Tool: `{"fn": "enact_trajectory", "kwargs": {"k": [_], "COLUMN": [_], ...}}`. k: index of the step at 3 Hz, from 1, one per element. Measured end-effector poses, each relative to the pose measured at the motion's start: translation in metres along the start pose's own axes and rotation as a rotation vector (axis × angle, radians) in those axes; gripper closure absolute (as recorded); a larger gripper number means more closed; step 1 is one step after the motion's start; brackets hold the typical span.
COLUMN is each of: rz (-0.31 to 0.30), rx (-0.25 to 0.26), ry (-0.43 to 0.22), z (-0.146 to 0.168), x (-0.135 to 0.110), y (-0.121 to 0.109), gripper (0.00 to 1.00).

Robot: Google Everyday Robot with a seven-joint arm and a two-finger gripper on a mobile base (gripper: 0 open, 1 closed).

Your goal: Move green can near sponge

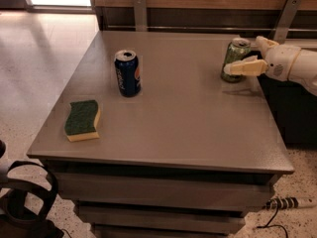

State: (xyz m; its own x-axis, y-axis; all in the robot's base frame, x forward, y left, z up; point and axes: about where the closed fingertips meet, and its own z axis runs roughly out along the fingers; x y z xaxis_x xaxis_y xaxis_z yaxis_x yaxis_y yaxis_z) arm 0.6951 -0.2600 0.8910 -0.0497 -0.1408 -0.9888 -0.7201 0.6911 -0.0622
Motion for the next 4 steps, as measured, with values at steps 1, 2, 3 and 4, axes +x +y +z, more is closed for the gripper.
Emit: {"fn": "enact_trajectory", "kwargs": {"k": [1,2,3,4], "rz": [0.001,0.001,0.001,0.002], "rx": [-0.003,-0.009,-0.013,-0.018], "ry": [0.0,0.0,-0.001,-0.001], "z": [0.0019,0.0052,0.0077,0.0106], "x": [0.0003,0.0,-0.0002,-0.0004], "y": [0.0015,0.0033,0.0049,0.0066], "gripper": [0.19,0.43,0.65,0.89]}}
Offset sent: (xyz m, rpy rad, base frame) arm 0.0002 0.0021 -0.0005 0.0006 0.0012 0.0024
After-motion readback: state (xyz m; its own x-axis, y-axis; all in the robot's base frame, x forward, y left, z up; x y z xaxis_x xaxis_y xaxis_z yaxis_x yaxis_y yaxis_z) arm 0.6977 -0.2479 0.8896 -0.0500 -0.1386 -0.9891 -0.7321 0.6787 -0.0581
